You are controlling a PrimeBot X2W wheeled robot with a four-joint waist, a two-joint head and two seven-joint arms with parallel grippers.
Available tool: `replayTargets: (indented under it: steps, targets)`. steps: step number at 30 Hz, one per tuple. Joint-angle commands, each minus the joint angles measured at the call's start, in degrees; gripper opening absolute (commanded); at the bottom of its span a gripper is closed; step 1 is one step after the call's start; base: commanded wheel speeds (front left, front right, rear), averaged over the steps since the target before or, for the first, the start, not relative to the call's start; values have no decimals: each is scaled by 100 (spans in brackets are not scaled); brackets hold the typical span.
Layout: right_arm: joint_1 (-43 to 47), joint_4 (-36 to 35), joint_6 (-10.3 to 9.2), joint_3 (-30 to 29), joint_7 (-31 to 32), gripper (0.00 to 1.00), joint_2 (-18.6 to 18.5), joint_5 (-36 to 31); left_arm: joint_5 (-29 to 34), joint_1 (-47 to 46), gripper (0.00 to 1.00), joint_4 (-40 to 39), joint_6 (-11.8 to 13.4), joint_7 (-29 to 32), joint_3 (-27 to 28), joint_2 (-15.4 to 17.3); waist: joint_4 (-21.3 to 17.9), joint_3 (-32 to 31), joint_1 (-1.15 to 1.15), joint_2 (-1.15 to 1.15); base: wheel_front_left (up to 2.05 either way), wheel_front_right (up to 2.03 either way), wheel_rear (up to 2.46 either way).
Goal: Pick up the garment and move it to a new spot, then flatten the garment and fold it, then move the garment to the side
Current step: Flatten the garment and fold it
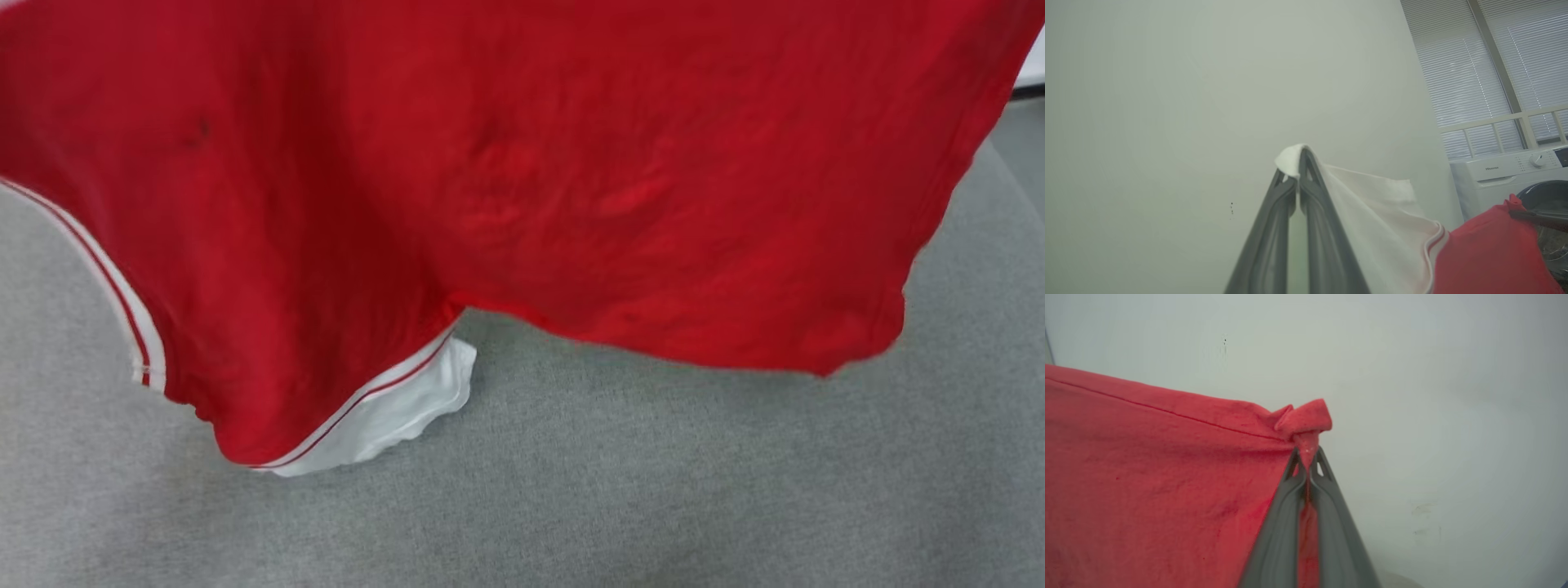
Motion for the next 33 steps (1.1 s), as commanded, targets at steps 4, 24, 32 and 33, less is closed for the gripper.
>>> replayTargets:
  steps: [4,24,32,33]
  targets:
    - [-576,181,-4,-140,-189,0,171,-141,-5,-1122,0,653,-199,219,-254,180,-37,831,0,0,0,0,0]
    - [-4517,3938,-5,12,-2627,0,704,-1951,1118,-6528,0,5576,-1355,-625,-1883,-1096,443,3079,0,0,0,0,0]
    - [-4309,5011,-5,437,-3421,0,839,-2277,944,-5727,0,6164,-1521,-1164,-2133,-1425,670,3166,0,0,0,0,0]
    - [-4201,5144,-4,491,-3524,0,853,-2294,905,-5518,0,6197,-1536,-1246,-2161,-1475,699,3150,0,0,0,0,0]
